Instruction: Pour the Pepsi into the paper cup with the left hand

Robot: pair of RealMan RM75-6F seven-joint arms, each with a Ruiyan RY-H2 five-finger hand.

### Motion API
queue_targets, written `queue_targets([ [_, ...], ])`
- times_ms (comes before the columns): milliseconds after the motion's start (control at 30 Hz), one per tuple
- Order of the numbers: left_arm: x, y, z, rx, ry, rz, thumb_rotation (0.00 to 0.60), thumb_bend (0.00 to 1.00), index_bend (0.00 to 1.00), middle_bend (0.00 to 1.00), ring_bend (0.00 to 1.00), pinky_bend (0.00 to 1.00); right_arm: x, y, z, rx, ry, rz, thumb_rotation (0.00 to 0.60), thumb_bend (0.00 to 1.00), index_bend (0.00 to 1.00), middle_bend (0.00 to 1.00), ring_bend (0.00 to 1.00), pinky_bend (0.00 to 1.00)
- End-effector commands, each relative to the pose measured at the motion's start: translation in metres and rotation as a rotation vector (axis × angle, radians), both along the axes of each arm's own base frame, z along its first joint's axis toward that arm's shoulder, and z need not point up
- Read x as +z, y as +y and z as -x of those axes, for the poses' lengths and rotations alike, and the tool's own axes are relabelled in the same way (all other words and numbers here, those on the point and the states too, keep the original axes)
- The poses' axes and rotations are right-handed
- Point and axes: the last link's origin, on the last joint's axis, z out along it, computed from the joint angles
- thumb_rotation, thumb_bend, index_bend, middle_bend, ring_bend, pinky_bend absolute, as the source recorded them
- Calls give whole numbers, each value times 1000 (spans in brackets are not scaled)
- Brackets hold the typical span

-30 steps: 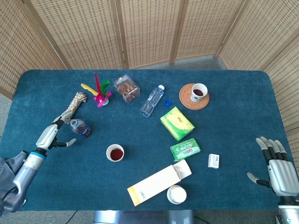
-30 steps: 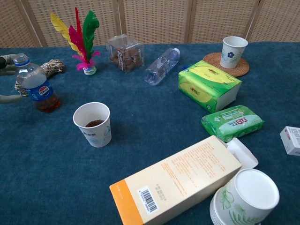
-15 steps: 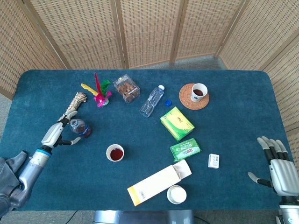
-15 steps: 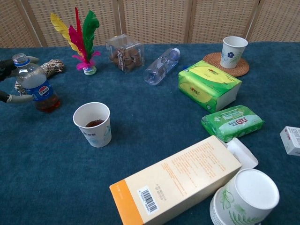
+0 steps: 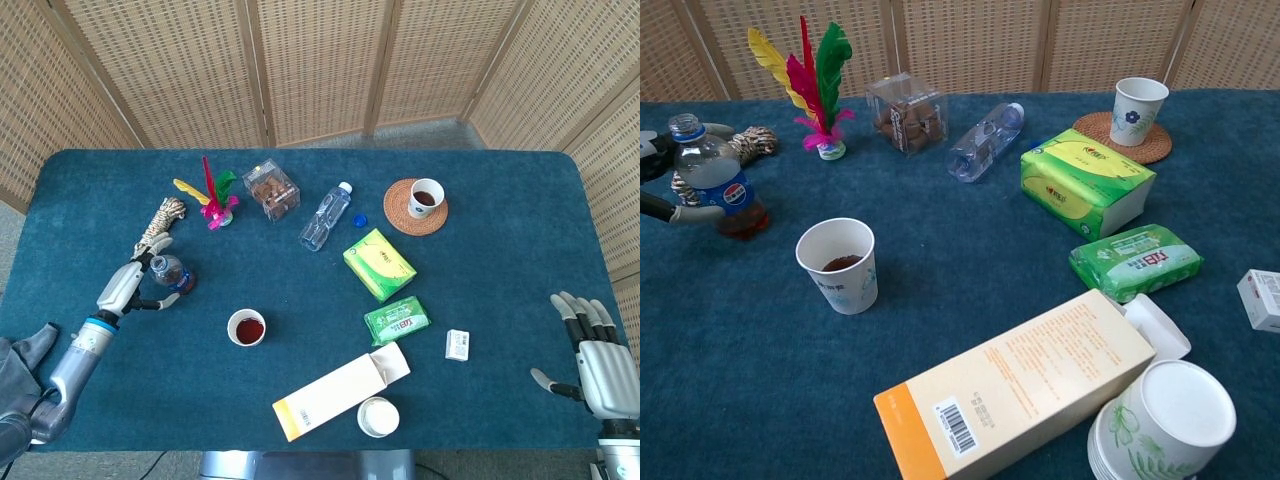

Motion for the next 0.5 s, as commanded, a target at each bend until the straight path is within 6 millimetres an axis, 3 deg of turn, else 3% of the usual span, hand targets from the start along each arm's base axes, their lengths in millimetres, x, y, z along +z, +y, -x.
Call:
queue_targets([
  [33,-2,1,-1,0,-4,1,600,322,0,0,0,0,0,0,0,0,-2,-2,600,88,0,0,0,0],
  [267,-8,3,-3,5,-10,4,600,366,0,0,0,0,1,0,0,-1,-8,-1,600,87,0,0,0,0],
  [333,-8,3,-3,7,-16,-10,600,397,5,11,0,50,1,0,0,-1,-9,0,600,91,0,0,0,0],
  [400,-9,3,-3,8,-20,-18,600,419,62,80,22,133,1,0,0,0,-10,0,600,89,0,0,0,0],
  [500,-11,3,-2,14,-17,-23,600,444,215,234,143,217,2,0,0,0,-10,0,600,88,0,0,0,0],
])
